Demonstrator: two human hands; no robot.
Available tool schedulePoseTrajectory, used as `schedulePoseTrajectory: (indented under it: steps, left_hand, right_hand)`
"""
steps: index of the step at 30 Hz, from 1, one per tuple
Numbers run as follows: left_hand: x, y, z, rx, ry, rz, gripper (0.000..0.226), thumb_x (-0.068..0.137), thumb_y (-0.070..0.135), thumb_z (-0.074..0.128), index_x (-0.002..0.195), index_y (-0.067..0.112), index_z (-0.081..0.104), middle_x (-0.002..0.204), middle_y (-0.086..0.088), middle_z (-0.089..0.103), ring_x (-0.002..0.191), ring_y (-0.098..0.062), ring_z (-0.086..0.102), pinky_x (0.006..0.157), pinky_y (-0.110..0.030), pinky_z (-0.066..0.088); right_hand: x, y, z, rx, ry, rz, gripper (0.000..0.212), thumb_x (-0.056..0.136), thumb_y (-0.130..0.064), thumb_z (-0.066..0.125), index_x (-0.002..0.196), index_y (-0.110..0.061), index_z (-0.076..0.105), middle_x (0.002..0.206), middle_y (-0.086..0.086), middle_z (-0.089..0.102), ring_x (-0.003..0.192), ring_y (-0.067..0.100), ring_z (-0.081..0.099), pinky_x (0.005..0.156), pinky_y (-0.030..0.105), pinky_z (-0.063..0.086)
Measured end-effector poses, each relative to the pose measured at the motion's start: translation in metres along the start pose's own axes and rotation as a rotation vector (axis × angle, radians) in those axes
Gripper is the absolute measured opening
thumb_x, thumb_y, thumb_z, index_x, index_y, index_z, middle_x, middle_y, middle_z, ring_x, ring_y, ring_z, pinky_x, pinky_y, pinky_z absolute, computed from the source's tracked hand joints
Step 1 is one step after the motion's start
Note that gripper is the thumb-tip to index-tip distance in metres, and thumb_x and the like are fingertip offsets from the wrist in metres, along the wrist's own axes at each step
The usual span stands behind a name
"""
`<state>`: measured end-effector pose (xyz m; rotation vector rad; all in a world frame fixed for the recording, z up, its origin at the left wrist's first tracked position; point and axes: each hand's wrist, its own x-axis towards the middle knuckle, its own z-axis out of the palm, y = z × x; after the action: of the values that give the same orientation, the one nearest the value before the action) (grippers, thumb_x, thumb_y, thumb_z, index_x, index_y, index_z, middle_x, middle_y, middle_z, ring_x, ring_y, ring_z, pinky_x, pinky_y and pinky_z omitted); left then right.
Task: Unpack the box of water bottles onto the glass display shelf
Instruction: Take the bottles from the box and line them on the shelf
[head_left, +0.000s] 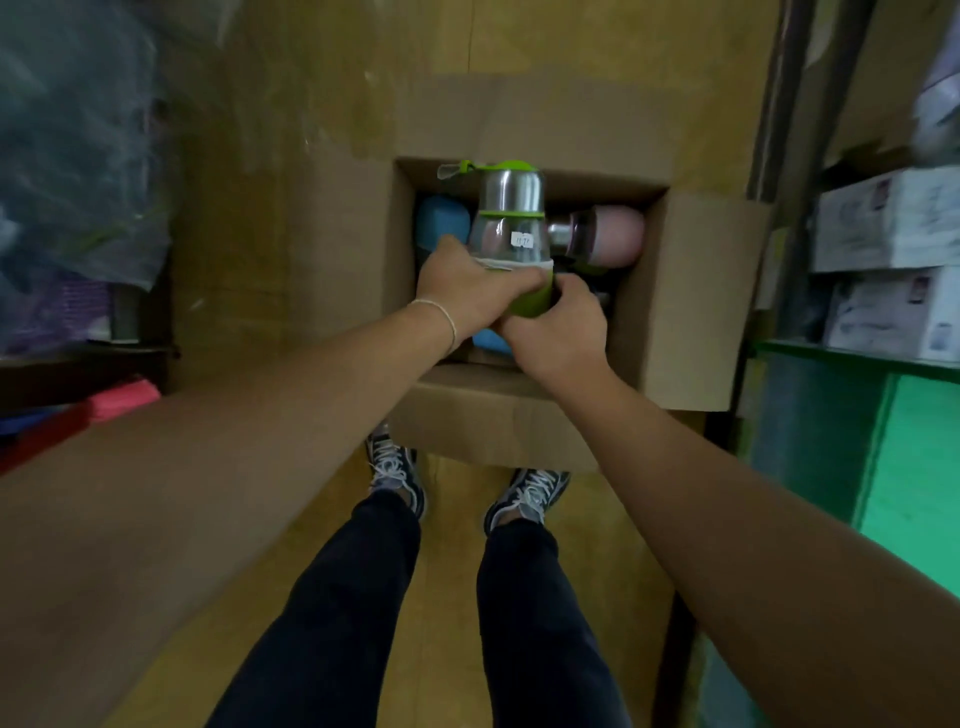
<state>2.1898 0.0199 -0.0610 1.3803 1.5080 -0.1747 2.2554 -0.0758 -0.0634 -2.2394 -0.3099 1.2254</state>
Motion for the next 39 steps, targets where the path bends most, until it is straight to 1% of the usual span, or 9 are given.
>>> schedulePoseTrajectory:
  steps: [3, 5, 8, 12, 15, 20, 27, 32, 39]
  left_hand:
    - [-0.058, 0.047, -0.028, -0.014, 0.025, 0.067, 0.068, 0.059, 0.046, 0.089, 0.105, 0.019, 0.048, 0.101, 0.002, 0.063, 0.088, -0.017, 0.067, 0.069, -0.035, 0.059]
    - [-0.098, 0.080, -0.047, -0.010, 0.054, 0.134, 0.069, 0.060, 0.046, 0.090, 0.108, 0.016, 0.051, 0.098, 0.005, 0.063, 0.082, -0.006, 0.063, 0.061, -0.017, 0.052]
    - [-0.154, 0.126, -0.074, -0.023, 0.077, 0.222, 0.070, 0.055, 0.048, 0.091, 0.108, 0.017, 0.055, 0.094, 0.009, 0.065, 0.077, 0.005, 0.058, 0.048, -0.003, 0.040]
    - [-0.220, 0.185, -0.108, -0.022, 0.118, 0.372, 0.079, 0.043, 0.062, 0.086, 0.103, 0.020, 0.056, 0.095, 0.007, 0.067, 0.086, -0.006, 0.066, 0.073, -0.024, 0.057]
    - [-0.266, 0.228, -0.133, -0.053, 0.138, 0.500, 0.079, 0.041, 0.063, 0.085, 0.099, 0.022, 0.049, 0.098, 0.004, 0.064, 0.089, -0.011, 0.065, 0.080, -0.036, 0.058]
    - [-0.341, 0.287, -0.173, -0.041, 0.145, 0.715, 0.075, 0.052, 0.056, 0.088, 0.103, 0.014, 0.052, 0.096, 0.004, 0.062, 0.086, -0.009, 0.062, 0.062, -0.017, 0.048]
    - [-0.429, 0.338, -0.221, -0.079, 0.046, 1.012, 0.074, 0.053, 0.057, 0.090, 0.106, 0.016, 0.056, 0.090, 0.011, 0.062, 0.078, 0.005, 0.059, 0.051, -0.002, 0.041]
    - [-0.489, 0.365, -0.244, -0.029, 0.013, 1.232, 0.084, 0.048, 0.064, 0.087, 0.106, 0.015, 0.052, 0.096, 0.004, 0.062, 0.086, -0.007, 0.061, 0.069, -0.024, 0.054]
    - [-0.561, 0.387, -0.232, -0.063, -0.124, 1.419, 0.081, 0.048, 0.062, 0.089, 0.101, 0.015, 0.050, 0.087, 0.009, 0.059, 0.078, -0.002, 0.059, 0.068, -0.022, 0.054]
  right_hand:
    - [-0.048, -0.040, -0.044, 0.029, 0.019, -0.059, 0.052, 0.067, -0.034, 0.083, 0.108, -0.024, 0.053, 0.112, 0.001, 0.063, 0.092, 0.015, 0.062, 0.067, 0.023, 0.047]
    - [-0.081, -0.068, -0.074, 0.039, 0.048, -0.100, 0.048, 0.068, -0.030, 0.082, 0.105, -0.024, 0.052, 0.107, -0.002, 0.062, 0.087, 0.012, 0.061, 0.062, 0.021, 0.046]
    - [-0.133, -0.109, -0.115, 0.059, 0.099, -0.159, 0.052, 0.068, -0.030, 0.078, 0.113, -0.019, 0.055, 0.107, -0.001, 0.065, 0.093, 0.017, 0.063, 0.074, 0.036, 0.056]
    - [-0.198, -0.164, -0.166, 0.115, 0.191, -0.247, 0.040, 0.072, -0.031, 0.076, 0.105, -0.023, 0.055, 0.095, -0.008, 0.064, 0.083, 0.007, 0.062, 0.062, 0.023, 0.049]
    - [-0.239, -0.202, -0.199, 0.108, 0.275, -0.283, 0.052, 0.067, -0.038, 0.074, 0.113, -0.020, 0.055, 0.104, 0.000, 0.064, 0.091, 0.017, 0.063, 0.070, 0.032, 0.052]
    - [-0.309, -0.257, -0.241, 0.138, 0.448, -0.400, 0.070, 0.053, -0.056, 0.077, 0.112, -0.021, 0.058, 0.105, -0.002, 0.066, 0.092, 0.015, 0.065, 0.074, 0.040, 0.057]
    - [-0.408, -0.305, -0.288, 0.136, 0.693, -0.506, 0.056, 0.067, -0.043, 0.082, 0.113, -0.022, 0.058, 0.102, -0.009, 0.063, 0.086, 0.009, 0.060, 0.066, 0.023, 0.047]
    - [-0.469, -0.323, -0.309, 0.179, 0.863, -0.526, 0.048, 0.069, -0.039, 0.084, 0.104, -0.022, 0.057, 0.099, -0.006, 0.065, 0.087, 0.012, 0.062, 0.066, 0.028, 0.050]
    - [-0.545, -0.316, -0.336, 0.198, 1.105, -0.490, 0.059, 0.068, -0.041, 0.086, 0.114, -0.015, 0.058, 0.101, -0.004, 0.063, 0.087, 0.014, 0.059, 0.063, 0.020, 0.043]
